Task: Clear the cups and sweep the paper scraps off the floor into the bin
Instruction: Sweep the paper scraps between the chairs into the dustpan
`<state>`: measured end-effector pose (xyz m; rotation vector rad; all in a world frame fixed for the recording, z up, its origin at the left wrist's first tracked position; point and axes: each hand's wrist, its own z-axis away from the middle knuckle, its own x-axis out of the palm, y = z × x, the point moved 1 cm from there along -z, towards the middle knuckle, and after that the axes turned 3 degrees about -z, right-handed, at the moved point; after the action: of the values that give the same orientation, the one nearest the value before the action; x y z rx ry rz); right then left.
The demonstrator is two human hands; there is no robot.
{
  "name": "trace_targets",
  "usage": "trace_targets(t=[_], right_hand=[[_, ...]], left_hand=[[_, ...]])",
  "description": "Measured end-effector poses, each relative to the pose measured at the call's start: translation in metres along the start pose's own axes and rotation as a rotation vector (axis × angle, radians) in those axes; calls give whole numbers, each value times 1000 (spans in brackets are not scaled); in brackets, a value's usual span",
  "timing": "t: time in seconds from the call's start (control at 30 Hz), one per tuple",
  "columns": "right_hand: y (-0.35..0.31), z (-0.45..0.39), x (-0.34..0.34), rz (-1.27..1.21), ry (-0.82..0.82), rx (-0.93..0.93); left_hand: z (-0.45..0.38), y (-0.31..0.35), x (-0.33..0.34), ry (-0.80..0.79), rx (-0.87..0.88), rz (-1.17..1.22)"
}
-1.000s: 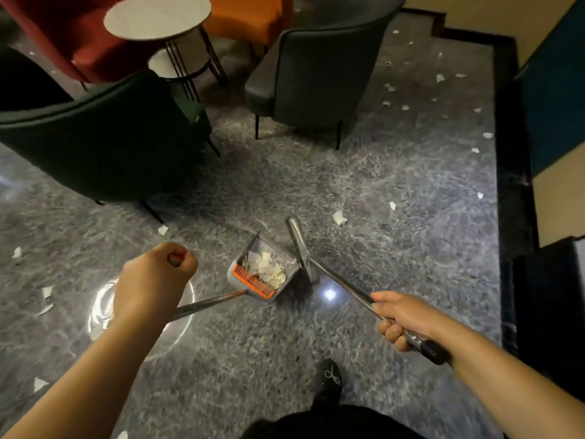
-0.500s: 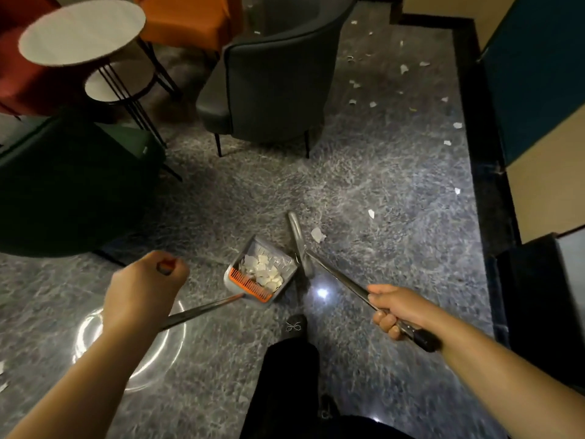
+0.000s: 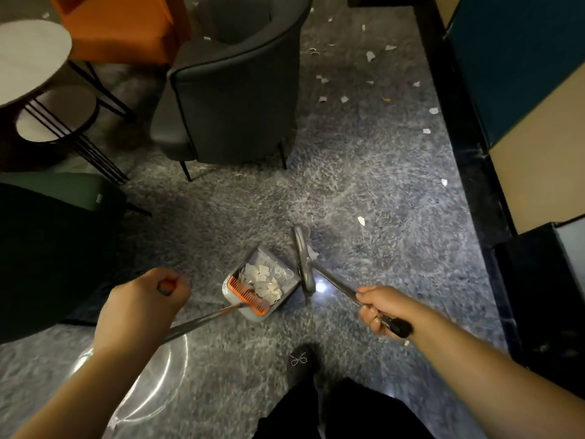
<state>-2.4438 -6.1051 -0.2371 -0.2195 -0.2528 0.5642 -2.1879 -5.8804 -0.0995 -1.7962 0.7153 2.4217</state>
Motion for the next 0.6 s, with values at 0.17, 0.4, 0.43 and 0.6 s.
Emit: trace_targets(t=[0.17, 0.4, 0.43, 0.6], right_hand=[[-5, -17, -23, -236, -45, 59], [8, -7, -88, -271, 25, 27], [11, -2, -103, -289, 39, 26], [32, 25, -172, -357, 130, 19]], left_hand=[[-6, 26, 8, -5, 33, -36], [12, 71, 29, -25, 98, -66], [16, 78, 33, -28, 108, -67], [37, 110, 53, -39, 139, -78]])
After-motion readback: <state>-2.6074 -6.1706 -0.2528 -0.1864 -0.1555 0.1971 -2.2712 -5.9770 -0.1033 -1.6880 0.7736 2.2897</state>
